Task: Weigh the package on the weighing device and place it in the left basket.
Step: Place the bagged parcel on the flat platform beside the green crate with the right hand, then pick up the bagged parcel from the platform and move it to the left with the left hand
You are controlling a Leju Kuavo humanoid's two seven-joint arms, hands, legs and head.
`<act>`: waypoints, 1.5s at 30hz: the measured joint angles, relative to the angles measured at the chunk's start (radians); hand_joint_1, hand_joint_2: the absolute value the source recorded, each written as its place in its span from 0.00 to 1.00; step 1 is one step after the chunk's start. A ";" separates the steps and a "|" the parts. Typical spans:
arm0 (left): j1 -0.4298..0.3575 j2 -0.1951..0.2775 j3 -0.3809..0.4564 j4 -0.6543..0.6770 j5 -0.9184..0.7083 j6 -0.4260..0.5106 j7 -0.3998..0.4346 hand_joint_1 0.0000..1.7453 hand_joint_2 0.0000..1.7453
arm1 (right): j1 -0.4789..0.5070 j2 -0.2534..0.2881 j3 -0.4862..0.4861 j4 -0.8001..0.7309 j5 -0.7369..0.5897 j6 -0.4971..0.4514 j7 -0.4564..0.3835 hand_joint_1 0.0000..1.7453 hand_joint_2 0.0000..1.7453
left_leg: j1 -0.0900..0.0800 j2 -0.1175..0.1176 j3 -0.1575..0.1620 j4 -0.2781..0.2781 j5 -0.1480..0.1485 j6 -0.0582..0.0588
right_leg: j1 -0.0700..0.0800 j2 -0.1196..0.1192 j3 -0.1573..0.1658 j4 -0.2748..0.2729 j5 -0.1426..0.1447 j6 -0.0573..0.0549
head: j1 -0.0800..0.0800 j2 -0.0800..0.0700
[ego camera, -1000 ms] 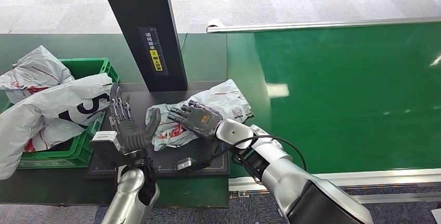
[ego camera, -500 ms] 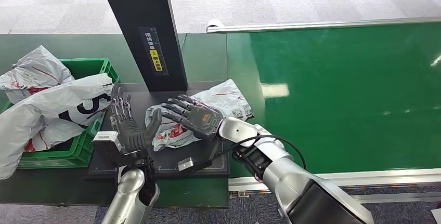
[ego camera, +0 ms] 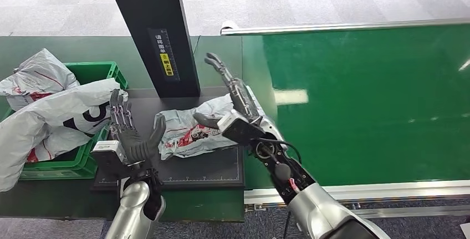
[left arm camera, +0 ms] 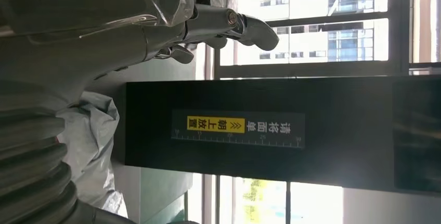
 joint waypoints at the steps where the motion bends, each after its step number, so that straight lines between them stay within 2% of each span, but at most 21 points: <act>1: 0.006 0.001 0.002 -0.004 0.000 0.002 0.000 0.00 1.00 | 0.019 -0.010 -0.034 -0.035 -0.019 0.025 0.000 0.00 1.00 | 0.000 0.000 0.000 0.000 0.000 0.000 | 0.000 0.000 0.000 0.000 0.000 0.000 | 0.000 0.000; 5: 0.024 0.002 0.007 -0.016 -0.002 0.004 -0.002 0.00 1.00 | 0.072 -0.038 -0.132 -0.126 -0.041 0.064 0.000 0.00 1.00 | 0.000 0.000 0.000 0.000 0.000 0.000 | 0.000 0.000 0.000 0.000 0.000 0.000 | 0.000 0.000; 11: 0.028 0.002 0.013 -0.021 -0.011 0.005 -0.001 0.00 1.00 | 0.109 -0.055 -0.201 -0.196 -0.065 0.094 0.000 0.00 1.00 | 0.000 0.000 0.000 0.000 0.000 0.000 | 0.000 0.000 0.000 0.000 0.000 0.000 | 0.000 0.000; 13: 0.028 0.003 0.013 -0.022 -0.060 0.019 0.017 0.00 1.00 | 0.123 -0.056 -0.243 -0.218 -0.095 0.119 0.000 0.00 1.00 | 0.000 0.000 0.000 0.000 0.000 0.000 | 0.000 0.000 0.000 0.000 0.000 0.000 | 0.000 0.000; 15: 0.026 0.007 0.008 -0.018 -0.179 0.048 0.075 0.00 1.00 | 0.131 -0.056 -0.291 -0.236 -0.121 0.144 0.015 0.00 1.00 | 0.000 0.000 0.000 0.000 0.000 0.000 | 0.000 0.000 0.000 0.000 0.000 0.000 | 0.000 0.000; 19: 0.014 0.021 -0.021 0.032 -0.453 0.050 0.225 0.00 1.00 | 0.135 -0.060 -0.358 -0.247 -0.145 0.208 0.115 0.00 1.00 | 0.000 0.001 0.000 0.000 0.000 0.000 | -0.001 0.000 0.000 0.000 0.000 0.000 | 0.000 0.000; 26: -0.016 0.033 -0.069 0.132 -0.681 -0.006 0.384 0.00 1.00 | 0.131 -0.066 -0.386 -0.208 -0.187 0.346 0.255 0.00 1.00 | 0.000 0.001 0.000 0.000 0.000 0.000 | 0.000 0.000 0.000 0.000 0.000 0.000 | 0.000 0.000; 27: -0.021 0.034 -0.074 0.147 -0.704 -0.011 0.403 0.00 1.00 | 0.129 -0.067 -0.386 -0.198 -0.191 0.358 0.269 0.00 0.75 | 0.000 0.001 0.000 0.000 0.000 0.000 | 0.000 0.000 0.000 0.000 0.000 0.000 | 0.000 0.000; 30: -0.031 0.036 -0.084 0.183 -0.743 -0.020 0.435 0.00 1.00 | 0.123 -0.070 -0.386 -0.171 -0.209 0.385 0.297 0.00 0.75 | 0.000 0.001 0.000 0.000 0.000 0.000 | 0.000 0.000 0.000 0.000 0.000 0.000 | 0.000 0.000; 31: -0.034 0.036 -0.086 0.193 -0.759 -0.026 0.445 0.00 1.00 | 0.121 -0.071 -0.387 -0.163 -0.219 0.396 0.307 0.00 1.00 | 0.000 0.001 0.000 0.000 0.000 0.000 | 0.000 0.000 0.000 0.000 0.000 0.000 | 0.000 0.000; 36: -0.041 0.036 -0.090 0.242 -0.839 -0.066 0.491 0.00 1.00 | 0.120 -0.071 -0.389 -0.132 -0.248 0.415 0.340 0.00 1.00 | 0.000 0.001 0.000 0.000 0.000 0.000 | 0.000 0.000 0.000 0.000 0.000 0.000 | 0.000 0.000; 45: -0.051 0.035 -0.090 0.286 -0.854 -0.079 0.502 0.00 1.00 | 0.121 -0.071 -0.392 -0.113 -0.250 0.407 0.352 0.00 1.00 | 0.000 0.000 0.000 0.000 0.000 0.000 | 0.000 0.000 0.000 0.000 0.000 0.000 | 0.000 0.000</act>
